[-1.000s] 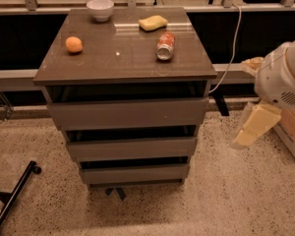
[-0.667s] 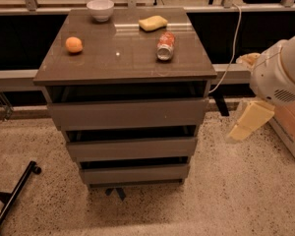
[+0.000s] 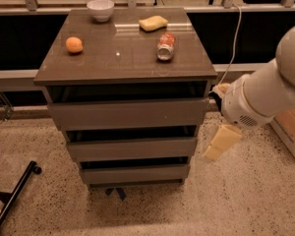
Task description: Open bottom drawer
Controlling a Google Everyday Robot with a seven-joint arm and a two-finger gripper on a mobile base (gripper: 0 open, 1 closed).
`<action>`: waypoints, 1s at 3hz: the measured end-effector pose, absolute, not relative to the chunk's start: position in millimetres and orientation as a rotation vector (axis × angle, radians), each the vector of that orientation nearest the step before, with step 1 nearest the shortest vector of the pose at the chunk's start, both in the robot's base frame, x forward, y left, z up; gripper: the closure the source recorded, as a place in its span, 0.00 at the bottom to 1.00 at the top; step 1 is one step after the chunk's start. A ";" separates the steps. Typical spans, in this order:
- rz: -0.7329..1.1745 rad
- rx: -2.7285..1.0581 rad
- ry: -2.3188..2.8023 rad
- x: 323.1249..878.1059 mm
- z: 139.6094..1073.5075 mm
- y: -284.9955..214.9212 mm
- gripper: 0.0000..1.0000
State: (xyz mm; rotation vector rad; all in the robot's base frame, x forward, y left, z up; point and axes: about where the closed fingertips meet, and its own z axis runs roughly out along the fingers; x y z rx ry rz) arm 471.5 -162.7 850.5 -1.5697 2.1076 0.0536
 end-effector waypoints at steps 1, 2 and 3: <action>0.192 -1.507 2.112 484.3 805.8 -150.0 0.00; 0.207 -1.498 2.115 486.8 801.1 -148.8 0.00; 0.245 -1.472 2.140 489.7 782.2 -141.5 0.00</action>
Offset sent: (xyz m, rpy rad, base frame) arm 0.0108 0.0108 -0.0380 0.0892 0.0371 -0.0109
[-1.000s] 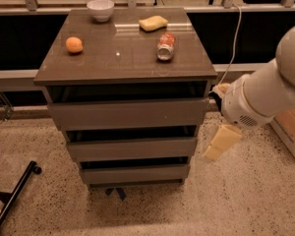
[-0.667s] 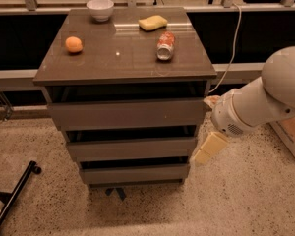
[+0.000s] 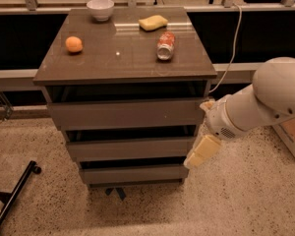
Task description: Open bottom drawer
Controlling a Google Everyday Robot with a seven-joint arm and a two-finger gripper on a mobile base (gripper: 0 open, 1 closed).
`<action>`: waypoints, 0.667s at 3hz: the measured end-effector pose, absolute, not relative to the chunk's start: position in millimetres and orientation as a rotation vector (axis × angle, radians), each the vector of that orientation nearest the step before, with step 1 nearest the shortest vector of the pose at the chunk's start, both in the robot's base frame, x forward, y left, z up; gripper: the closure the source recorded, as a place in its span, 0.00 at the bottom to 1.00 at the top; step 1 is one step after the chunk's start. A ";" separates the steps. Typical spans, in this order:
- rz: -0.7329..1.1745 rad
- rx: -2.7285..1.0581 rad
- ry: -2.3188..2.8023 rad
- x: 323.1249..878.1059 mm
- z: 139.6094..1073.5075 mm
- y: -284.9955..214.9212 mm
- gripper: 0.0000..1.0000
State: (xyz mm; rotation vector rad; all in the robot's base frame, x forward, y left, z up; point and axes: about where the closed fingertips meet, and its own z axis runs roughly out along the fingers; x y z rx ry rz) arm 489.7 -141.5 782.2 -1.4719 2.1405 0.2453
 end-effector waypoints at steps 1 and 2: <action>0.302 -1.441 2.145 500.0 745.3 -130.6 0.00; 0.347 -1.390 2.154 514.4 703.1 -123.8 0.00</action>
Offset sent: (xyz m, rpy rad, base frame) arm 0.0469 0.0241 -0.1369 0.1457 0.0508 -0.0778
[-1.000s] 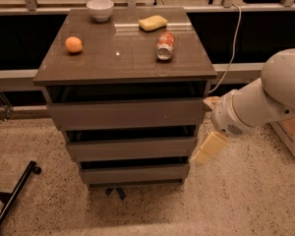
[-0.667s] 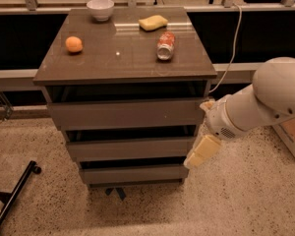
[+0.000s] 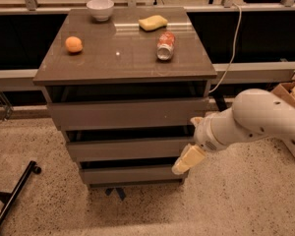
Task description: Open bottom drawer
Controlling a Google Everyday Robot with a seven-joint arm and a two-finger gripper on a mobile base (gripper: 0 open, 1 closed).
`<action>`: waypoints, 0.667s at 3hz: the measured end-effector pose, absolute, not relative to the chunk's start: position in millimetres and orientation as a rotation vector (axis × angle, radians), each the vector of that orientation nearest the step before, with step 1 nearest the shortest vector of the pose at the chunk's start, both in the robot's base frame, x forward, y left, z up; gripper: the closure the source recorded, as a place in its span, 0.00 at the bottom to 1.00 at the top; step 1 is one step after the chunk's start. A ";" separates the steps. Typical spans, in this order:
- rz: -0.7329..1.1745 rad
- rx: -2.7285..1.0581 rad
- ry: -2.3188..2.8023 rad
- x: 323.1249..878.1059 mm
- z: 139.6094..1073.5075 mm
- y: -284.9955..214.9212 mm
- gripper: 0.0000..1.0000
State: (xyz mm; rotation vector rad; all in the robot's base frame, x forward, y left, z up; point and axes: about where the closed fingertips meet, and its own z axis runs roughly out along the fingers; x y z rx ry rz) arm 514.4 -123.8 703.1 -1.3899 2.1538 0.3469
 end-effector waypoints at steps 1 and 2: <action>0.349 -1.381 2.154 518.6 694.4 -122.4 0.00; 0.341 -1.400 2.157 522.6 670.8 -112.6 0.00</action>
Offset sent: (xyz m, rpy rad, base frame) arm 0.0132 0.0197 -0.0585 -0.0253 0.0055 0.0114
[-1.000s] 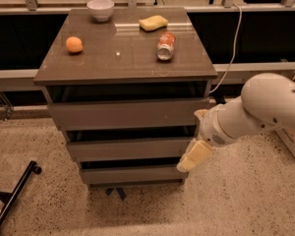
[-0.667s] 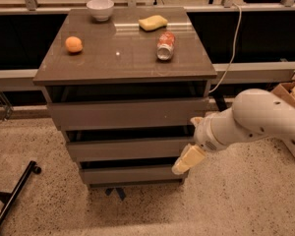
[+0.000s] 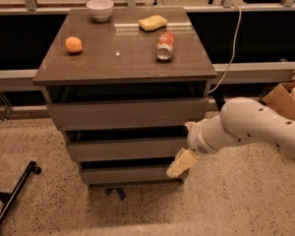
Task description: Open bottom drawer
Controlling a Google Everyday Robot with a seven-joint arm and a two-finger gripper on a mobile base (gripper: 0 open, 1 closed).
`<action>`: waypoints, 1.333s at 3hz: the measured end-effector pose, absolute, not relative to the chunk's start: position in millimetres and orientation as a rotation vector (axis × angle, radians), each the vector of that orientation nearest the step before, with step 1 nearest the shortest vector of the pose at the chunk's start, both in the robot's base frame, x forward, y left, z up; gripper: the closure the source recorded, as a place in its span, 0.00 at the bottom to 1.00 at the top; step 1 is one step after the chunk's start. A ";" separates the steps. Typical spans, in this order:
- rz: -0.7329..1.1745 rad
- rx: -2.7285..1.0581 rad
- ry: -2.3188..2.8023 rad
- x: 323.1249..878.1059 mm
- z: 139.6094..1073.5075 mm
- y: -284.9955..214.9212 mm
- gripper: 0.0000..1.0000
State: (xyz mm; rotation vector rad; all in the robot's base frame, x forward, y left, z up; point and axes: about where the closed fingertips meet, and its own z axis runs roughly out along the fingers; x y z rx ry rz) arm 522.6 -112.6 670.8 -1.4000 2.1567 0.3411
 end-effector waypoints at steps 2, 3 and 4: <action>0.611 -1.202 2.070 550.9 565.7 -94.6 0.00; 0.650 -1.202 2.095 541.7 545.1 -89.6 0.00; 0.653 -1.261 2.099 543.2 529.9 -81.6 0.00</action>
Offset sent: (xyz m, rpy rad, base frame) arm 0.0415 0.0196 -0.2183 0.4984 0.1608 -0.1162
